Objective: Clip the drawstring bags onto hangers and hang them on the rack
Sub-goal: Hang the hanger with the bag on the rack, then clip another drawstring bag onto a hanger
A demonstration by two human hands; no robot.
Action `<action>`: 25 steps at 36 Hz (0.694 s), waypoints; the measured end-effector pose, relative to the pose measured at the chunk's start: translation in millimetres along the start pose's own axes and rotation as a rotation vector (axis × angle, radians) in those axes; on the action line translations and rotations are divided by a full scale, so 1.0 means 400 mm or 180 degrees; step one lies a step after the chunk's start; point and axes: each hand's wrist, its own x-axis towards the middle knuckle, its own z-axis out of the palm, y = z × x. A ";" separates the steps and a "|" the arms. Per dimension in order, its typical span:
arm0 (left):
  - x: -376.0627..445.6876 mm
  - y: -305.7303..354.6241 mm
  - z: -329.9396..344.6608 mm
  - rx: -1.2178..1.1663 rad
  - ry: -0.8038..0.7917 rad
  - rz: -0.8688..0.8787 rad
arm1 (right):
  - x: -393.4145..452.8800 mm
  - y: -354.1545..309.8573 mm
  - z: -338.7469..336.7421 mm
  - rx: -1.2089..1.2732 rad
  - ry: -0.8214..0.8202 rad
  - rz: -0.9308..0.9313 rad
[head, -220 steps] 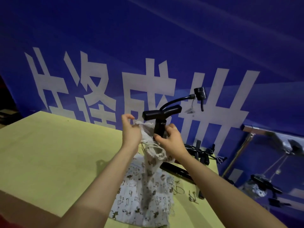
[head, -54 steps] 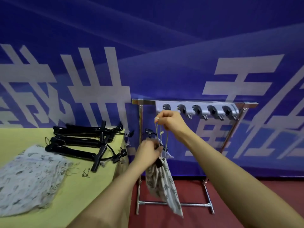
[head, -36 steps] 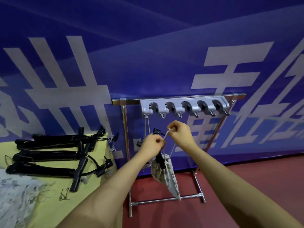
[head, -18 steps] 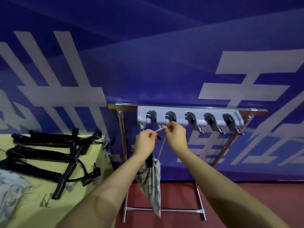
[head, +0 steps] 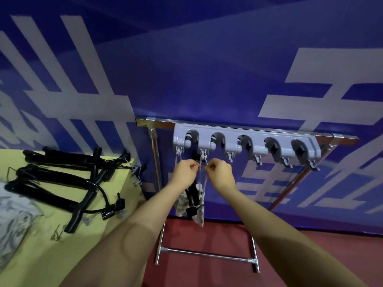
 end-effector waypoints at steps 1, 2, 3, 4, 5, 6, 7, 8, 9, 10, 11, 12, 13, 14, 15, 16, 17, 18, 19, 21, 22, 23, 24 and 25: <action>-0.004 0.001 -0.003 -0.0031 -0.0007 -0.0034 | -0.004 -0.001 0.001 -0.0001 0.0009 0.0034; -0.006 0.000 -0.006 -0.0062 0.0004 -0.0049 | -0.007 -0.002 0.002 0.0005 0.0027 0.0067; -0.010 -0.001 -0.010 -0.0090 0.0016 -0.0058 | -0.012 -0.003 0.003 0.0010 0.0051 0.0094; -0.017 -0.005 -0.016 -0.0107 0.0036 -0.0066 | -0.021 -0.007 0.005 0.0014 0.0078 0.0108; -0.017 -0.005 -0.018 -0.0123 0.0060 -0.0086 | -0.022 -0.008 0.005 0.0013 0.0104 0.0112; -0.019 -0.008 -0.022 -0.0144 0.0091 -0.0097 | -0.026 -0.010 0.006 0.0012 0.0121 0.0098; -0.025 -0.010 -0.029 -0.0163 0.0121 -0.0087 | -0.031 -0.014 0.009 0.0013 0.0128 0.0079; -0.030 -0.014 -0.035 -0.0186 0.0157 -0.0057 | -0.038 -0.020 0.012 0.0029 0.0126 0.0047; -0.038 -0.016 -0.044 -0.0213 0.0192 -0.0033 | -0.046 -0.027 0.016 0.0053 0.0116 0.0008; -0.047 -0.021 -0.055 -0.0265 0.0232 -0.0017 | -0.056 -0.037 0.023 0.0080 0.0095 -0.0041; -0.055 -0.026 -0.066 -0.0320 0.0281 -0.0024 | -0.064 -0.046 0.030 0.0099 0.0064 -0.0092; -0.060 -0.036 -0.077 -0.0364 0.0333 -0.0041 | -0.074 -0.057 0.038 0.0127 0.0022 -0.0135; -0.069 -0.042 -0.092 -0.0372 0.0372 -0.0062 | -0.082 -0.068 0.046 0.0159 -0.0030 -0.0171; -0.076 -0.052 -0.108 -0.0367 0.0414 -0.0059 | -0.089 -0.080 0.057 0.0187 -0.0094 -0.0212; -0.083 -0.061 -0.126 -0.0341 0.0451 -0.0053 | -0.095 -0.093 0.068 0.0215 -0.0161 -0.0241; -0.088 -0.073 -0.144 -0.0325 0.0485 -0.0057 | -0.099 -0.106 0.079 0.0231 -0.0234 -0.0266; -0.099 -0.086 -0.170 -0.0330 0.0523 -0.0086 | -0.105 -0.127 0.097 0.0228 -0.0306 -0.0301; -0.104 -0.103 -0.190 -0.0344 0.0540 -0.0122 | -0.109 -0.144 0.111 0.0222 -0.0370 -0.0340; -0.110 -0.121 -0.215 -0.0348 0.0570 -0.0153 | -0.113 -0.166 0.129 0.0223 -0.0428 -0.0386; -0.126 -0.161 -0.270 -0.0324 0.0653 -0.0175 | -0.122 -0.216 0.172 0.0264 -0.0496 -0.0483; -0.132 -0.182 -0.294 -0.0311 0.0671 -0.0197 | -0.125 -0.238 0.191 0.0282 -0.0496 -0.0518; -0.141 -0.201 -0.323 -0.0295 0.0682 -0.0229 | -0.129 -0.263 0.214 0.0281 -0.0500 -0.0566; -0.147 -0.225 -0.351 -0.0284 0.0701 -0.0244 | -0.134 -0.288 0.239 0.0261 -0.0537 -0.0599; -0.153 -0.248 -0.380 -0.0282 0.0726 -0.0266 | -0.140 -0.313 0.263 0.0267 -0.0592 -0.0628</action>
